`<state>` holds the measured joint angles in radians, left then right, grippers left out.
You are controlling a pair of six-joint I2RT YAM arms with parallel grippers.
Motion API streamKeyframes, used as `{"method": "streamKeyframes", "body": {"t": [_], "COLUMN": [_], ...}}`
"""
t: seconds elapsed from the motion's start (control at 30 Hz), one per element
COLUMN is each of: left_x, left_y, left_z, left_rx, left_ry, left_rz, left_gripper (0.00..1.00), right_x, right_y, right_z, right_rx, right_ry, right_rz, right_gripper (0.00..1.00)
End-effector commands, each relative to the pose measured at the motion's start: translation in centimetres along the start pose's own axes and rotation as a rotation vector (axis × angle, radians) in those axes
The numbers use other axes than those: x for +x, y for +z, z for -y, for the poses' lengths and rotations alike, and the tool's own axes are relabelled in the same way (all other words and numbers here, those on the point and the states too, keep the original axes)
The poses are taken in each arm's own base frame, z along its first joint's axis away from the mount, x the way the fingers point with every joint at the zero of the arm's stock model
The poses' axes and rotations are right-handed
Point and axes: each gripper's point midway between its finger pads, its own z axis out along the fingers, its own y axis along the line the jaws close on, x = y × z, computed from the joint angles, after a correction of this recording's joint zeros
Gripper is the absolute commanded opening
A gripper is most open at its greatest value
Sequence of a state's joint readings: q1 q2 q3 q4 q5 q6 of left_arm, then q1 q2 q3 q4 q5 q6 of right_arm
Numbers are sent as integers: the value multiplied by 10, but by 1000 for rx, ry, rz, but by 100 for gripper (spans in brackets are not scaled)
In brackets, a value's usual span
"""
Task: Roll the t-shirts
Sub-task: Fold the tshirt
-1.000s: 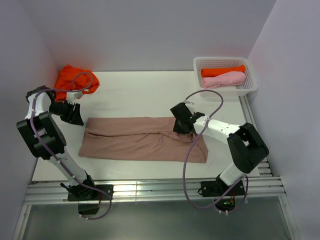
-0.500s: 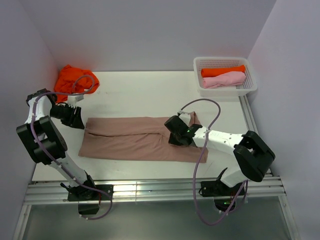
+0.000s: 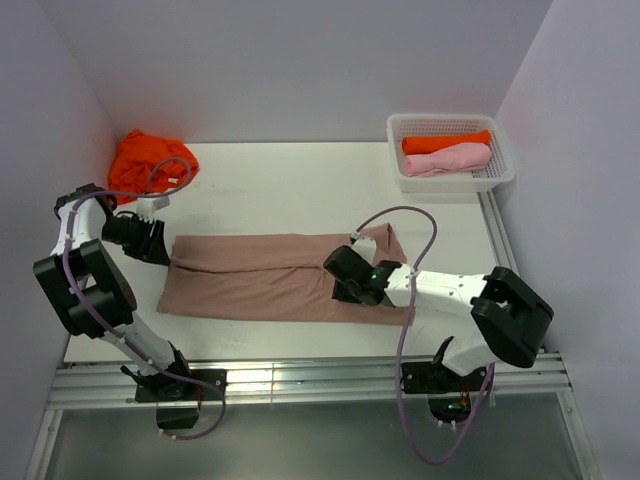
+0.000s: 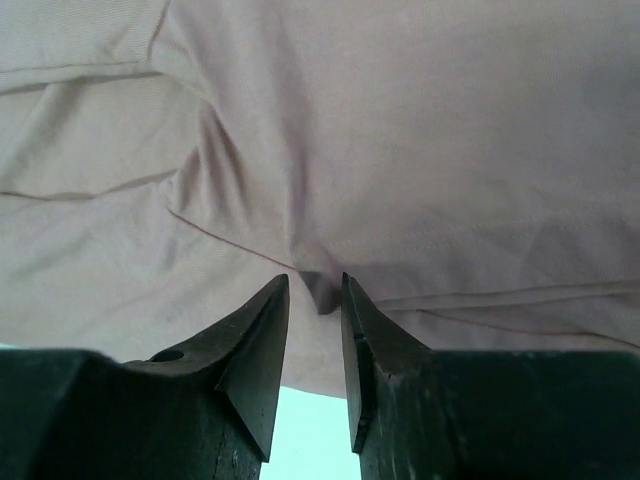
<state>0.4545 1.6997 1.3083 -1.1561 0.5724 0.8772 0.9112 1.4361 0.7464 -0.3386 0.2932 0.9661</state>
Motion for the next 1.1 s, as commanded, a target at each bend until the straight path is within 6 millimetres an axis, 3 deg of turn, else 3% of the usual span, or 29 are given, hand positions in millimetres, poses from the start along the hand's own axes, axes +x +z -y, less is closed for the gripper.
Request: {"method": "streamKeyframes", "body": {"t": [0.0, 0.07, 0.23, 0.33, 0.37, 0.43, 0.47, 0.6, 0.8, 0.97, 1.03, 1.07], "left_x": [-14, -19, -33, -51, -64, -78, -85, -104, -112, -106, -106, -105], "left_y": [-9, -11, -11, -10, -12, -10, -5, 4, 24, 42, 45, 49], "left_z": [-4, -6, -10, -28, -39, -52, -62, -81, -85, -77, -74, -72], "left_rx": [-19, -23, -7, -47, -84, -102, -111, -118, -105, -58, -42, -35], "left_ry": [14, 22, 15, -20, -46, -72, -112, -181, -186, -183, -180, -179], "left_rz": [34, 46, 83, 127, 167, 196, 214, 251, 220, 174, 164, 155], "left_gripper": [46, 47, 48, 50, 50, 52, 53, 58, 62, 63, 63, 63], "right_x": [-20, -32, -75, -112, -130, -151, -164, -207, -219, -215, -213, -213], "right_y": [-14, -26, -43, -36, -32, -25, -22, -8, 35, 54, 59, 60], "right_z": [2, -3, 12, 29, 48, 58, 73, 83, 97, 105, 106, 106], "right_rx": [26, 9, 57, 58, 92, 99, 121, 110, 132, 132, 125, 120], "right_ry": [28, 37, 63, 128, 181, 203, 225, 262, 258, 268, 272, 276], "right_rz": [80, 115, 196, 235, 255, 263, 272, 287, 205, 170, 167, 166], "right_gripper": [36, 36, 39, 45, 46, 49, 50, 54, 56, 56, 52, 44]}}
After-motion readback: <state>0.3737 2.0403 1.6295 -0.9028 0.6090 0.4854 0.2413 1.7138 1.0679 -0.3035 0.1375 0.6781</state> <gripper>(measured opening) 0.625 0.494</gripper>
